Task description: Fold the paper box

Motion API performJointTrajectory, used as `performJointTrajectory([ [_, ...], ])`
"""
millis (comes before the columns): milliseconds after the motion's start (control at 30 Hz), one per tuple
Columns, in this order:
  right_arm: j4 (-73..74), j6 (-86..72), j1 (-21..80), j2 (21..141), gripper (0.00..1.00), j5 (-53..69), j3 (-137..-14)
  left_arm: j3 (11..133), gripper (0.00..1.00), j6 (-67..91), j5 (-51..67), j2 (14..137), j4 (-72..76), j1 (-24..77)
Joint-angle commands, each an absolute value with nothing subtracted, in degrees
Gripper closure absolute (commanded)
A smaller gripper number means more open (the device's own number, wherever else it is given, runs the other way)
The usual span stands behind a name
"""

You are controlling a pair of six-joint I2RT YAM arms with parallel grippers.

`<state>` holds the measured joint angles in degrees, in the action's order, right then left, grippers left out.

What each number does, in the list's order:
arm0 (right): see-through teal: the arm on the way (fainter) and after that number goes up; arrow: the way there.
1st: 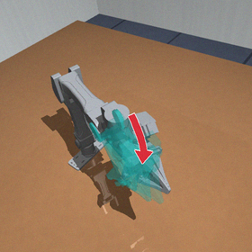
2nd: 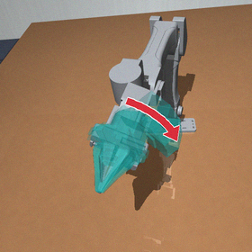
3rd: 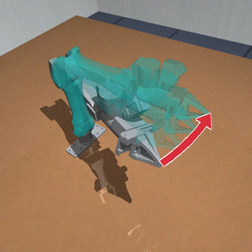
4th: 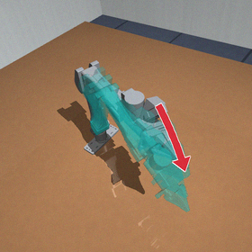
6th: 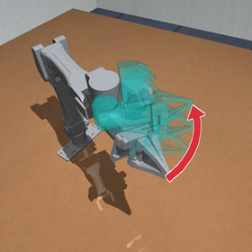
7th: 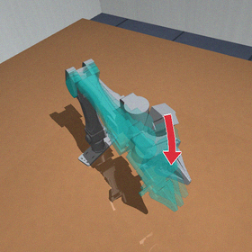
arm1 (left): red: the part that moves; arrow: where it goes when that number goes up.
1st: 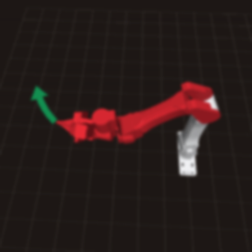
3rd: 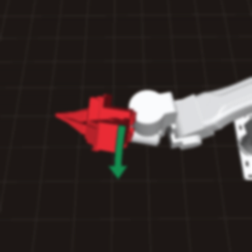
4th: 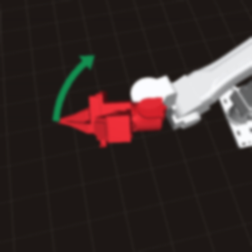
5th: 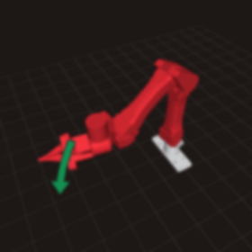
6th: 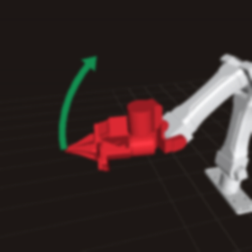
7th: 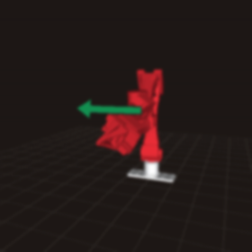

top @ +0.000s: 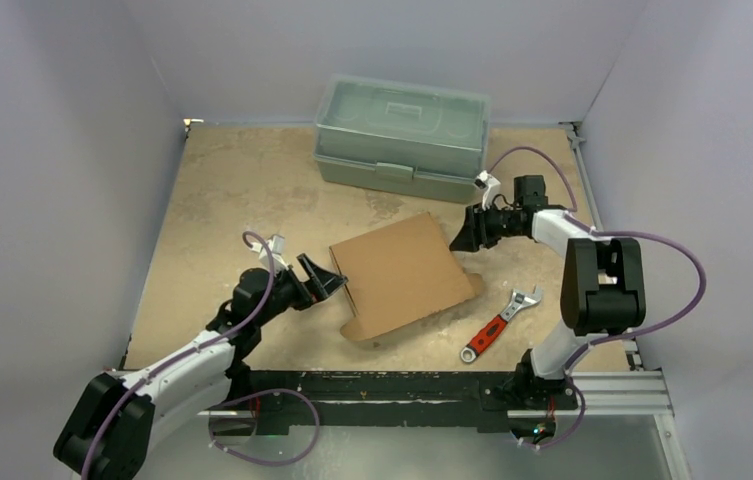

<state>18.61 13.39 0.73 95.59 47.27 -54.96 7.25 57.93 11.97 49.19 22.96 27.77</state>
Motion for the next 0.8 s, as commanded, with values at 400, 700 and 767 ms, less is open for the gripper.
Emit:
performJointTrajectory([
  [400,20.3,12.3,-0.7,102.2,0.48,56.3,-57.2,5.3,0.01,59.6,14.0,54.4,32.8,27.5],
  [700,21.6,11.6,-4.4,105.5,0.73,53.5,-56.9,3.5,0.01,61.3,12.4,54.3,33.3,27.5],
  [767,21.7,11.5,-4.6,105.9,0.75,53.5,-56.9,3.5,0.01,61.7,12.2,54.5,33.6,27.6],
])
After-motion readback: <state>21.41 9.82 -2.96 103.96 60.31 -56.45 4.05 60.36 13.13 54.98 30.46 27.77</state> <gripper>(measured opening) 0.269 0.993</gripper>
